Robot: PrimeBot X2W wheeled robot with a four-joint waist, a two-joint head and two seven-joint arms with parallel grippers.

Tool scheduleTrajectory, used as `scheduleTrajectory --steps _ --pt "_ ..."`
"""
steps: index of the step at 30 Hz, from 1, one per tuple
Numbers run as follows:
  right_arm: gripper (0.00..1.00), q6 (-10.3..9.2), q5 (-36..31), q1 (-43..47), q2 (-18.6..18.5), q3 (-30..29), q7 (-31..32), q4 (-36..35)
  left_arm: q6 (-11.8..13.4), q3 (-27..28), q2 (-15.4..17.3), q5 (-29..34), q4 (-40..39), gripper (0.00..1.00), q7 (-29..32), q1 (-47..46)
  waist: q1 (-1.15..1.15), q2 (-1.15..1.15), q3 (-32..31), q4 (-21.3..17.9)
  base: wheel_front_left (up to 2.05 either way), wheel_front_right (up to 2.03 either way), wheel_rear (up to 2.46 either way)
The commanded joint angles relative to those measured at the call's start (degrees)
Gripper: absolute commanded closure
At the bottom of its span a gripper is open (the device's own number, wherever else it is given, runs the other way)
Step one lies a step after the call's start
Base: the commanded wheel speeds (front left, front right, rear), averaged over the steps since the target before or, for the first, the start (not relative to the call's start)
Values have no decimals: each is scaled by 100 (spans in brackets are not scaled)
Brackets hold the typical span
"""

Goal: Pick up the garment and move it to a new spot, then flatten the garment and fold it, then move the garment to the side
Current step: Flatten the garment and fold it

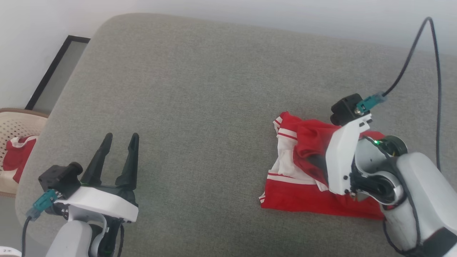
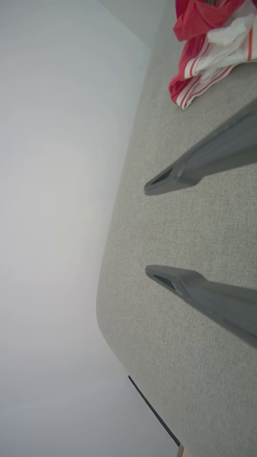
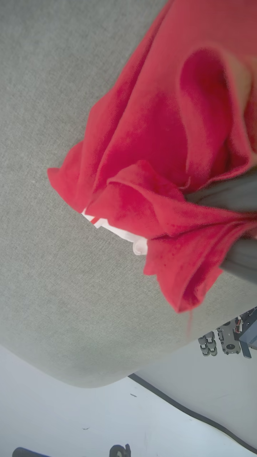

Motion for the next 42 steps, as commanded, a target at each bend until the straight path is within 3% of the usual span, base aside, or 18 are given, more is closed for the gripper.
scheduleTrajectory --steps 1,2,6,12,21,30,42 --pt "71 0 -24 -92 2 28 -76 52 -17 -11 -3 -18 1 0 -24 -96 0 0 -6 19 0 0 0" --pt "0 0 -5 -146 13 125 -142 119 -17 -18 -3 -30 5 0 -24 -108 0 0 -8 29 0 0 0" --pt "0 0 139 -335 18 345 -332 317 -17 9 21 -78 4 0 -24 -97 0 0 -51 -8 0 0 0" --pt "0 0 406 -461 -200 419 -536 43 -18 157 80 -105 -52 0 -24 34 0 0 -158 -264 0 0 0" --pt "0 0 382 -144 -790 -211 -1123 -444 -19 351 247 -105 -144 0 -24 217 0 0 -329 -797 0 0 0" --pt "0 0 60 630 -1228 -900 -2552 -507 -17 557 478 -40 -152 0 -23 460 0 0 -551 -1361 0 0 0" --pt "0 0 -319 1537 -1458 -1148 -4585 -28 -16 661 577 -70 -89 0 -24 790 0 0 -827 -1637 0 0 0"
